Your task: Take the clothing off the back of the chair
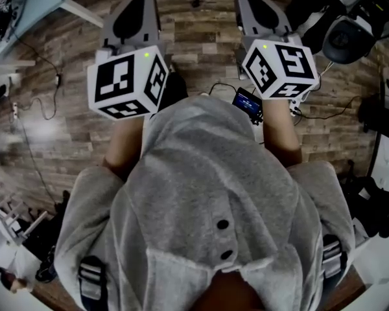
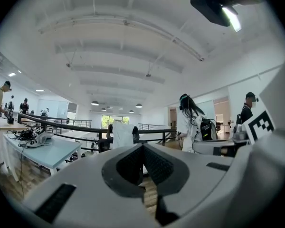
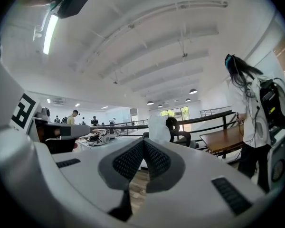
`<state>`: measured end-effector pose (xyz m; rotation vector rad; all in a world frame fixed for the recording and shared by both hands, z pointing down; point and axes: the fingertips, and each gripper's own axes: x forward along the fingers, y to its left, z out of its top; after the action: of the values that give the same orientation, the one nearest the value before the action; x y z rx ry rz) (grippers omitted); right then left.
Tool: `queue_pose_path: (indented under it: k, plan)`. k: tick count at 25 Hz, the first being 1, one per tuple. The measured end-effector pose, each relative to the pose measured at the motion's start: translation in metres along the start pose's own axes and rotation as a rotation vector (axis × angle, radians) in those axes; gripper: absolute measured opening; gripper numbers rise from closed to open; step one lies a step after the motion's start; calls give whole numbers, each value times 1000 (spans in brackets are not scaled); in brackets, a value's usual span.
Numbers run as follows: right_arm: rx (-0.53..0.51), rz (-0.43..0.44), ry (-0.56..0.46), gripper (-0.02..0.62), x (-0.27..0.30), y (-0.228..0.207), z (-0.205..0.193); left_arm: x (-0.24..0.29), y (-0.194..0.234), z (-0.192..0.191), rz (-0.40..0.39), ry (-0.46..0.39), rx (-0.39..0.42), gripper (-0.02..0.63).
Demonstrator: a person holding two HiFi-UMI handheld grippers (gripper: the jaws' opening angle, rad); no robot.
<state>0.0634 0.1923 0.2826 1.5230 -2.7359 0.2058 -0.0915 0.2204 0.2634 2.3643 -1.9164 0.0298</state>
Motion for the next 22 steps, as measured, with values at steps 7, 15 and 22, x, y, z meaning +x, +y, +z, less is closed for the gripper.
queue_pose_path:
  k: [7, 15, 22]
  plan:
    - [-8, 13, 17, 9, 17, 7, -3, 13, 2, 1, -23, -14, -8, 11]
    - [-36, 6, 13, 9, 41, 4, 0, 43, 10, 1, -24, -2, 16, 11]
    - [-54, 3, 30, 9, 73, -11, -2, 78, 22, -3, -36, 12, 0, 11]
